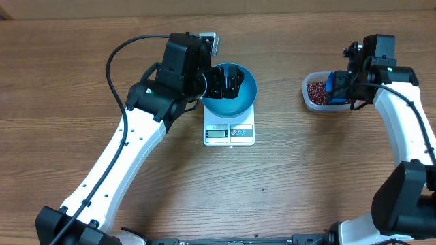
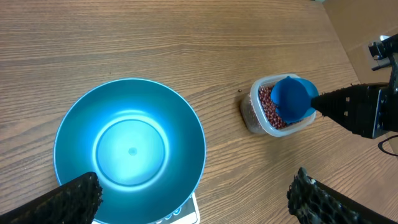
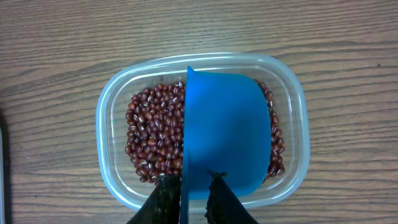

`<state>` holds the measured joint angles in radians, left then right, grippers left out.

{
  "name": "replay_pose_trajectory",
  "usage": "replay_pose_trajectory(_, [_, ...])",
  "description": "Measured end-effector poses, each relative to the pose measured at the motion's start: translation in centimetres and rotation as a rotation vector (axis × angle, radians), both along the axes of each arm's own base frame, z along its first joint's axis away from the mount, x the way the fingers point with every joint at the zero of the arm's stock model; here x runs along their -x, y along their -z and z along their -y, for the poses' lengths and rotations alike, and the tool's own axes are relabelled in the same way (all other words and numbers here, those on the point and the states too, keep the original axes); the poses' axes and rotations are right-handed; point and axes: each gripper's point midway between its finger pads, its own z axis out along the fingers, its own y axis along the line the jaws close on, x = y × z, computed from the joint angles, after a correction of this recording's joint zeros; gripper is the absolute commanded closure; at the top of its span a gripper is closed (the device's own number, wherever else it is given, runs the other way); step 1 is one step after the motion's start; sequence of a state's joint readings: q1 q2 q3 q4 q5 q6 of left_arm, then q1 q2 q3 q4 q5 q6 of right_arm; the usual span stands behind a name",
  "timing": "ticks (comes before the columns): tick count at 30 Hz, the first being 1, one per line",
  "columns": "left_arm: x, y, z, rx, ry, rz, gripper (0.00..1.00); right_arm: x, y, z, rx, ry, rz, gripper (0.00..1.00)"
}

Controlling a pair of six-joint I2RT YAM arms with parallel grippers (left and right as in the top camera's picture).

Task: Scoop item into bowl and weigh 150g on scale
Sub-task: 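Push the scoop into the red beans with the right gripper, then lower the left gripper toward the scale's front buttons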

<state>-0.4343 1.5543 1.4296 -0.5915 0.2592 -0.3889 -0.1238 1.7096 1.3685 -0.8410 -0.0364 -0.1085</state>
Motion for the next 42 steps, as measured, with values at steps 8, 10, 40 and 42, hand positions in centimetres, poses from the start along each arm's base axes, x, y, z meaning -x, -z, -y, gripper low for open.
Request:
replay_pose_trajectory(8, [0.0,0.0,0.0,-0.001,-0.001,0.001,0.01,-0.5,-0.2,0.1,0.003,0.001,0.023,0.93])
replay_pose_trajectory(10, [0.0,0.0,0.0,-0.001,-0.002,0.001,0.0,-0.6,-0.3,0.1,0.002,0.002,0.025,0.88])
replay_pose_trajectory(40, [1.8,1.0,-0.9,-0.101,0.064,-0.054,0.22,-1.1,-5.5,0.0,-0.004,0.0,0.04,0.96])
replay_pose_trajectory(42, [2.4,0.4,-1.2,-0.126,0.081,-0.071,0.68,-1.2,-5.8,0.0,-0.004,0.0,0.043,0.96])
